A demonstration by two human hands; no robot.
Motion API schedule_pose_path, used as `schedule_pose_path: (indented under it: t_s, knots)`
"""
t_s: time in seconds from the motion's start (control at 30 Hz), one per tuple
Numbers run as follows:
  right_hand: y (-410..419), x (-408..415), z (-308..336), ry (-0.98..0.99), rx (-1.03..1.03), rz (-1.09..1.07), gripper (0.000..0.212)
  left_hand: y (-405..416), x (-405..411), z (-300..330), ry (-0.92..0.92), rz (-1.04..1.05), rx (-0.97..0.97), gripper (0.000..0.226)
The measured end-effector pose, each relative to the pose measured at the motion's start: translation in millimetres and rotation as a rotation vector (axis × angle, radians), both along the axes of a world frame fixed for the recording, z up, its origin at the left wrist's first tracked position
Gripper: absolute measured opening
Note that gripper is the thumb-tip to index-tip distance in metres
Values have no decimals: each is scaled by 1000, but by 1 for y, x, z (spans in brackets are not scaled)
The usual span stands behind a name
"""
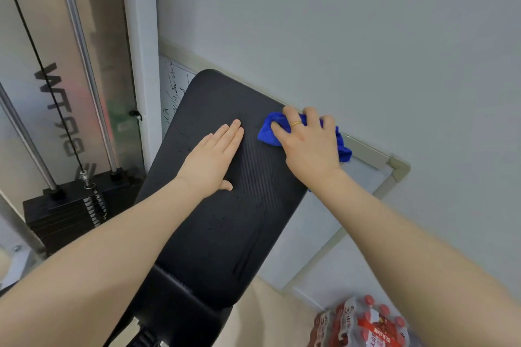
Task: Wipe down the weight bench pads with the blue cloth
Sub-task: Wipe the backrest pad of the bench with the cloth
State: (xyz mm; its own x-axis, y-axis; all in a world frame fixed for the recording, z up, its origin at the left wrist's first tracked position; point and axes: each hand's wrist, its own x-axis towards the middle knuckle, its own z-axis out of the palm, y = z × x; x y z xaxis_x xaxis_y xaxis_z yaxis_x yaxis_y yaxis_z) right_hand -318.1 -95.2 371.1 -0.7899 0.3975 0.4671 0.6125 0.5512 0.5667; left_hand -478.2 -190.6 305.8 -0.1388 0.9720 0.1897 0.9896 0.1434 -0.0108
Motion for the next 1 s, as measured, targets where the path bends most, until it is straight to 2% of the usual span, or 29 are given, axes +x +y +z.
schedule_pose_path:
  t_s: [0.1,0.2,0.37,0.57,0.67,0.87,0.93,1.0]
  knots:
    - [-7,5,-6,37,-56,12,41,-2,4,4,-3,6,-6,117]
    - [-5,32,-6,27,-3,87,46,-3,7,3,12,21,-15,115]
    - [-18,58,-21,3,-23,60,49,-2,7,-3,-2,25,5,110]
    - [-1,-40,3,-38,-18,94,31,1,-1,-8,-49,6,2,111]
    - [0,-71,2,-51,-26,87,30,0,-8,-9,-77,-26,8,110]
    - [-5,1,-20,194,-32,97,37,-12,-38,0,-115,-193,50,88]
    - [-4,10,-25,191,15,115,40,-16,-51,1,-35,-178,103,92]
    - [1,-14,-18,182,19,139,40,-13,-66,2,3,-100,129,102]
